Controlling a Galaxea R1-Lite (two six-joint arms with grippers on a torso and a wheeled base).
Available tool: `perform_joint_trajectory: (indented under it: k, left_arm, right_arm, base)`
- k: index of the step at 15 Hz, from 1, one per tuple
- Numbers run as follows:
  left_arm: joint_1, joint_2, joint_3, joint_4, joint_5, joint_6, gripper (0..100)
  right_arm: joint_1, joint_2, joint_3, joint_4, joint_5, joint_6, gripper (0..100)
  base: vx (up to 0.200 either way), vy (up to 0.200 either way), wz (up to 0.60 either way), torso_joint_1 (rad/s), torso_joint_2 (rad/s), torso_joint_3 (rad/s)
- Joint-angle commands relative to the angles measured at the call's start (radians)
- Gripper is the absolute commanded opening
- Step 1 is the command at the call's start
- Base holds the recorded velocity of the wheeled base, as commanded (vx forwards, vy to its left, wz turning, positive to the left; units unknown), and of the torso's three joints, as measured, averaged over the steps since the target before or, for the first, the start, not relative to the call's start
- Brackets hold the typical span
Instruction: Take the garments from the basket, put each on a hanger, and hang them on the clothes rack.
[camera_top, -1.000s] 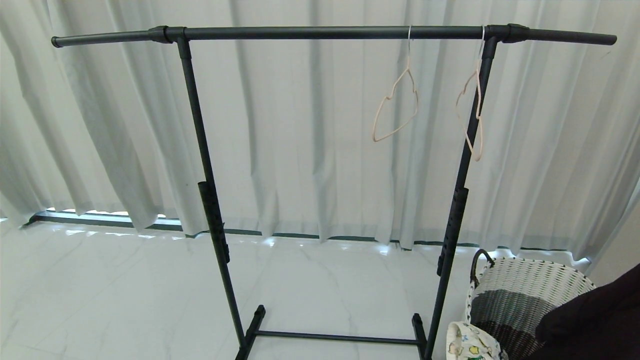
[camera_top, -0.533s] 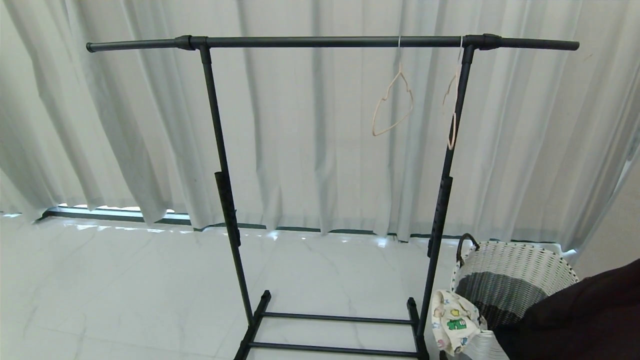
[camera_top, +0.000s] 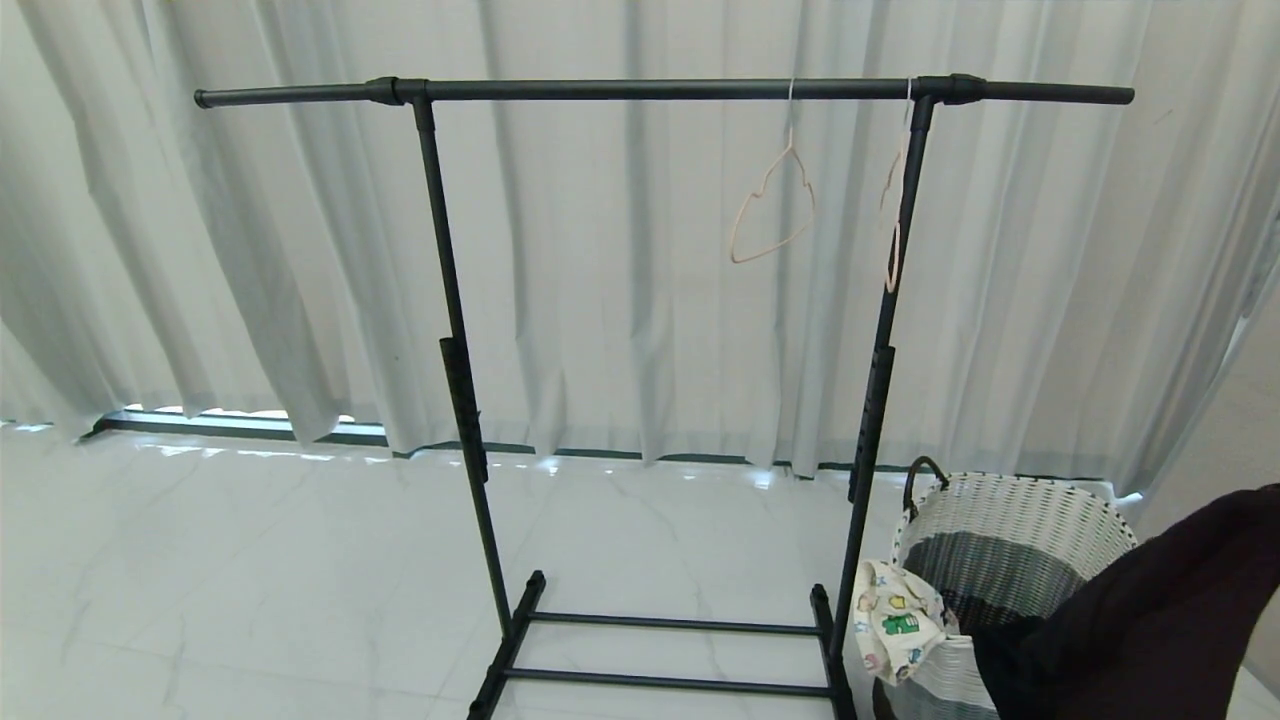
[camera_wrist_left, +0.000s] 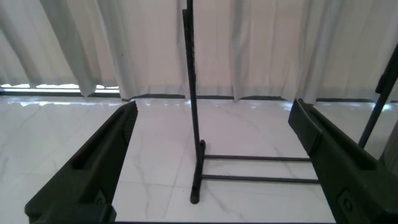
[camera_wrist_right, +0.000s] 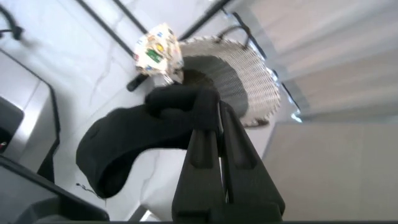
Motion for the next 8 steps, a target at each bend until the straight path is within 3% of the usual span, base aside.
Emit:
perform_joint_trajectory:
  k: [1, 6, 7, 8]
  left_arm:
    - [-0.001, 0.000, 0.001, 0.000, 0.000, -0.002, 100]
    - [-0.001, 0.001, 0.001, -0.003, -0.001, -0.014, 100]
    - [-0.005, 0.012, -0.029, -0.003, -0.021, -0.022, 100]
    - [-0.031, 0.099, -0.141, -0.003, -0.076, -0.096, 100]
  right_arm:
    - [0.045, 0.096, 0.000, -0.034, 0.001, 0.008, 0]
    - [0.102, 0.217, -0.007, -0.123, -0.001, 0.062, 0]
    - [0.102, 0.232, -0.018, -0.130, -0.001, 0.079, 0]
    - [0.104, 0.240, -0.026, -0.130, 0.001, 0.100, 0]
  base:
    - [0.000, 0.000, 0.00, 0.000, 0.00, 0.000]
    - [0.000, 0.000, 0.00, 0.000, 0.00, 0.000]
    - [0.000, 0.000, 0.00, 0.000, 0.00, 0.000]
    - [0.000, 0.000, 0.00, 0.000, 0.00, 0.000]
